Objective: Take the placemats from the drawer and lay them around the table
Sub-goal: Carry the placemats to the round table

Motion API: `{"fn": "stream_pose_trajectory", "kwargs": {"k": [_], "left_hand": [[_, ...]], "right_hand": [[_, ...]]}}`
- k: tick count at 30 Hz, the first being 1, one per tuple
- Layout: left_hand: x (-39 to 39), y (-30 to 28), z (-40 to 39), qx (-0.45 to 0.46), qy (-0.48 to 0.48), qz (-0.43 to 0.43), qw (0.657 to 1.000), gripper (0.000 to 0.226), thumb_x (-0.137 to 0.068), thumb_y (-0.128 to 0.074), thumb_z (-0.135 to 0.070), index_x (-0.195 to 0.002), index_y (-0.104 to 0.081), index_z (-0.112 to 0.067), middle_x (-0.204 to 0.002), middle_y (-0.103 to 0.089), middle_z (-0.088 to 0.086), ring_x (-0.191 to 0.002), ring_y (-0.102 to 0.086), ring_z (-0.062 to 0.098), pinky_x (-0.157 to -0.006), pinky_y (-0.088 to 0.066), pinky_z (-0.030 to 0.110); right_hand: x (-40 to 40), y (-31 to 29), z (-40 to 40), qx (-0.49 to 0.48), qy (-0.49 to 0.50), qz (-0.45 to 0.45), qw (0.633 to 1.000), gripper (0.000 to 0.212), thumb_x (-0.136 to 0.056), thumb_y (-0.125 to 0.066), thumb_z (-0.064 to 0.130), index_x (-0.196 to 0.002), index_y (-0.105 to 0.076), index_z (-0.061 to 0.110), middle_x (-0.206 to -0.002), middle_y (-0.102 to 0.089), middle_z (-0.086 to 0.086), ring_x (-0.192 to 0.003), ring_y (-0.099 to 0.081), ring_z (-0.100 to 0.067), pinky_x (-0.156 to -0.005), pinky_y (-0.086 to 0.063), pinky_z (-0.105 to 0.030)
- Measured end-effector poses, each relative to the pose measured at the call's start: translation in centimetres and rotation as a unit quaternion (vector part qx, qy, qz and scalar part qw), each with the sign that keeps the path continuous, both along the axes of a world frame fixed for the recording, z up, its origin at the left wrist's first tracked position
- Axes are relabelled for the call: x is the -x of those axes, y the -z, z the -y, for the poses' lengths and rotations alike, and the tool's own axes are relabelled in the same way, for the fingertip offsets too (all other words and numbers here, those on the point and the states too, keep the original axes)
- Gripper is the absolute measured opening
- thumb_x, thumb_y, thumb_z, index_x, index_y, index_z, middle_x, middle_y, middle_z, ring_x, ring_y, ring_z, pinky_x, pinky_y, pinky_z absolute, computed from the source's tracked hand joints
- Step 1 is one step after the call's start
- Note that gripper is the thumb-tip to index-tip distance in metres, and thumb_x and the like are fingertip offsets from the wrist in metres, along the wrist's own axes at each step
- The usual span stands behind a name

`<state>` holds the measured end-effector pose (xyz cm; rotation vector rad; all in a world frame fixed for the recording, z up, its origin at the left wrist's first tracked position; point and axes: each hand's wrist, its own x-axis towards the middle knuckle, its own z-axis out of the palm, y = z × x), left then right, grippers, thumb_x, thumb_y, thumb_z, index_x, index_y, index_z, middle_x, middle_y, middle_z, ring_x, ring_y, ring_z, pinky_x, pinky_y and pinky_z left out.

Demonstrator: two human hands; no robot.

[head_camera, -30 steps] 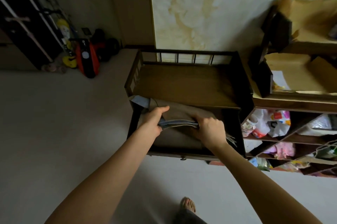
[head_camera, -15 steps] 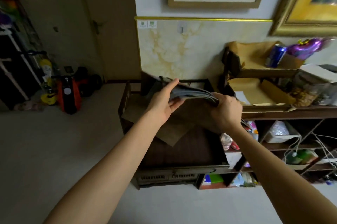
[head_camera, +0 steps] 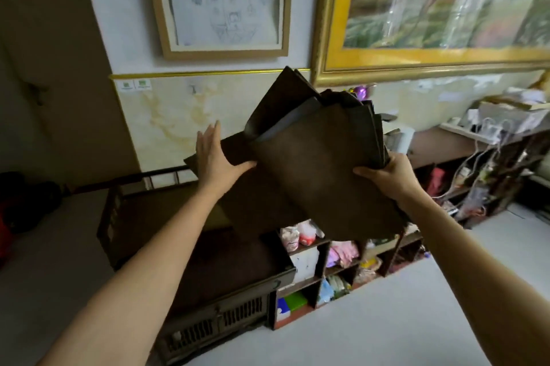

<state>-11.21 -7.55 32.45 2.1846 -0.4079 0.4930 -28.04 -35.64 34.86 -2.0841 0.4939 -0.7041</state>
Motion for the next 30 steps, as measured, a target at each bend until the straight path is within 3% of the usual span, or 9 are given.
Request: {"fn": "stream_pose_trajectory", "kwargs": {"k": [3, 5, 6, 9, 14, 17, 21, 25, 30], "left_hand": [[0.2, 0.3, 5.4, -0.142, 0.041, -0.034, 0.988, 0.121, -0.065, -0.079, -0.057, -0.155, -0.004, -0.025, -0.162, -0.012, 0.001, -0.149, 0.004, 0.028, -0.119, -0.001, 0.047], [1.3, 1.0, 9.3, -0.213, 0.075, -0.096, 0.969, 0.111, -0.061, -0.078, -0.061, -0.152, -0.022, -0.031, -0.156, -0.032, -0.001, -0.146, -0.019, 0.030, -0.119, -0.007, 0.053], [2.1, 1.8, 11.0, -0.218, 0.101, -0.137, 0.961, 0.096, -0.063, -0.079, -0.057, -0.145, -0.038, -0.030, -0.146, -0.047, 0.000, -0.139, -0.036, 0.030, -0.117, -0.018, 0.054], [6.4, 4.3, 15.4, -0.159, 0.196, -0.268, 0.930, 0.049, -0.078, -0.077, -0.029, -0.123, -0.062, -0.015, -0.119, -0.065, 0.006, -0.112, -0.059, 0.028, -0.094, -0.045, 0.035], [12.0, 8.0, 22.0, -0.119, 0.275, -0.320, 0.899, 0.040, -0.075, -0.076, -0.045, -0.104, -0.068, -0.019, -0.101, -0.071, 0.000, -0.096, -0.067, 0.018, -0.087, -0.054, 0.035], [16.7, 6.8, 26.9, -0.019, 0.345, -0.364, 0.865, 0.021, -0.085, -0.072, -0.026, -0.100, -0.068, -0.013, -0.095, -0.074, 0.005, -0.087, -0.070, 0.015, -0.074, -0.056, 0.027], [21.6, 5.0, 34.9, 0.120, 0.352, -0.370, 0.852, 0.011, -0.085, -0.071, -0.018, -0.091, -0.069, -0.009, -0.087, -0.072, 0.007, -0.090, -0.069, 0.024, -0.079, -0.055, 0.032], [23.5, 4.8, 41.3, 0.130, 0.344, -0.353, 0.860, 0.007, -0.084, -0.073, -0.017, -0.085, -0.067, -0.014, -0.082, -0.068, 0.001, -0.077, -0.064, 0.012, -0.067, -0.050, 0.022], [22.2, 4.5, 50.1, 0.120, 0.382, -0.354, 0.845, 0.017, -0.077, -0.078, -0.011, -0.091, -0.070, -0.005, -0.092, -0.071, 0.014, -0.090, -0.069, 0.029, -0.083, -0.055, 0.041]], "right_hand": [[3.7, 0.2, 4.4, 0.037, 0.032, -0.020, 0.999, 0.020, -0.069, -0.083, 0.019, -0.083, -0.071, 0.012, -0.083, -0.072, -0.009, -0.075, -0.067, -0.023, -0.074, -0.057, -0.040], [6.3, 0.8, 7.2, 0.051, 0.056, -0.037, 0.996, 0.025, -0.070, -0.082, 0.022, -0.091, -0.073, 0.011, -0.088, -0.073, -0.008, -0.080, -0.068, -0.025, -0.079, -0.057, -0.046], [7.7, 1.2, 8.7, 0.052, 0.068, -0.043, 0.995, 0.026, -0.071, -0.081, 0.023, -0.093, -0.073, 0.012, -0.089, -0.073, -0.008, -0.081, -0.068, -0.026, -0.080, -0.056, -0.048], [12.3, 2.3, 12.8, 0.024, 0.119, -0.043, 0.992, 0.024, -0.073, -0.080, 0.022, -0.093, -0.072, 0.013, -0.089, -0.073, -0.007, -0.081, -0.068, -0.025, -0.080, -0.057, -0.046], [18.6, 4.5, 19.1, -0.020, 0.211, -0.048, 0.976, 0.027, -0.076, -0.078, 0.021, -0.099, -0.070, 0.009, -0.093, -0.070, -0.009, -0.081, -0.065, -0.026, -0.074, -0.052, -0.033], [21.5, 5.9, 22.1, -0.005, 0.262, -0.065, 0.963, 0.024, -0.079, -0.075, 0.022, -0.100, -0.071, 0.012, -0.091, -0.069, -0.010, -0.084, -0.066, -0.029, -0.071, -0.050, -0.032], [24.0, 8.2, 25.2, -0.008, 0.274, -0.090, 0.957, 0.022, -0.080, -0.074, 0.023, -0.099, -0.072, 0.011, -0.091, -0.072, -0.013, -0.082, -0.068, -0.030, -0.075, -0.056, -0.042], [25.8, 10.4, 28.5, -0.098, 0.324, -0.080, 0.938, 0.017, -0.075, -0.078, 0.026, -0.073, -0.066, 0.014, -0.084, -0.072, -0.017, -0.077, -0.069, -0.032, -0.075, -0.057, -0.048], [27.4, 11.5, 34.0, -0.155, 0.387, -0.058, 0.907, 0.021, -0.076, -0.078, 0.025, -0.067, -0.061, 0.015, -0.081, -0.071, -0.016, -0.074, -0.069, -0.030, -0.075, -0.057, -0.046]]}}
